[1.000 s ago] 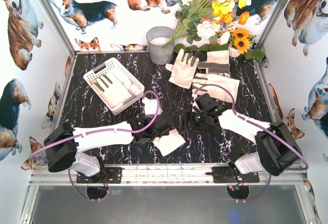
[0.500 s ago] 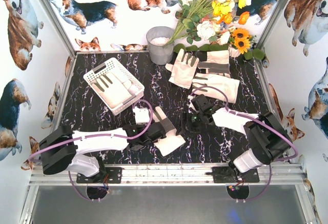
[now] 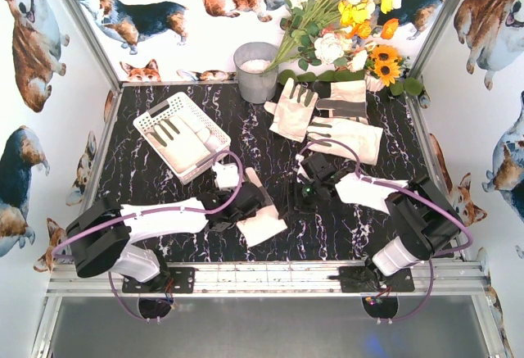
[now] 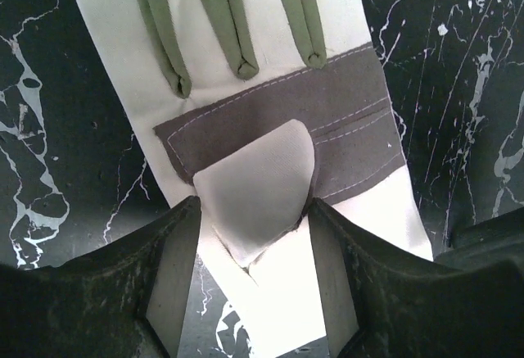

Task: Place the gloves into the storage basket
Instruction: Adjust the glove at the center of the board.

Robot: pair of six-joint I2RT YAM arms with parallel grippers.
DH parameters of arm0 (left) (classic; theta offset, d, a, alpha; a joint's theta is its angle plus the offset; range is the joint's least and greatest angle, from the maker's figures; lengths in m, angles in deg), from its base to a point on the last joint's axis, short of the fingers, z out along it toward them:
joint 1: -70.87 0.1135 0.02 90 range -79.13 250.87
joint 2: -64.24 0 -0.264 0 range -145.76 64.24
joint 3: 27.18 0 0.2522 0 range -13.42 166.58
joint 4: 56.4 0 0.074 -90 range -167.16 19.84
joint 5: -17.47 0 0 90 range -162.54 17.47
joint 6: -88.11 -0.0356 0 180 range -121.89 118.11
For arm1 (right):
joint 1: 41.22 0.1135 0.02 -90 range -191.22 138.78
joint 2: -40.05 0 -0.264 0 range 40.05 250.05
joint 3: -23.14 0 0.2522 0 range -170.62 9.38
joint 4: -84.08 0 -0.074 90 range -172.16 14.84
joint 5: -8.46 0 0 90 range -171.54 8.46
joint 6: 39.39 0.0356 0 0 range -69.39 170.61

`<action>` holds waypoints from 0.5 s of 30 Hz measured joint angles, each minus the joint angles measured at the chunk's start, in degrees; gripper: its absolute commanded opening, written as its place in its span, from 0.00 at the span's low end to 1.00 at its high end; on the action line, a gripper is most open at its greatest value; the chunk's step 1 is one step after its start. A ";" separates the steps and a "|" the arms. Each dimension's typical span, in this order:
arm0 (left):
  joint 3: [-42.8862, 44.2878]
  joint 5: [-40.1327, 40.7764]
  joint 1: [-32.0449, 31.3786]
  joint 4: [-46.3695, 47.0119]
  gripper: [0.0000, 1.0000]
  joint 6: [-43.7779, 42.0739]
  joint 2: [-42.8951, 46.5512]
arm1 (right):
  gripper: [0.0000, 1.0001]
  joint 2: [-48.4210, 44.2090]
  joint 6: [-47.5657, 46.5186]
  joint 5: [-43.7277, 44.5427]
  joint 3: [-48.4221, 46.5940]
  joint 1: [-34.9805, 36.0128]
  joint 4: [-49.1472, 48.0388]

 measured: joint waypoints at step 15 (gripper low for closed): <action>-3.89 1.86 0.59 -4.66 0.18 4.59 5.25 | 0.35 0.04 1.36 0.42 1.31 2.38 -1.25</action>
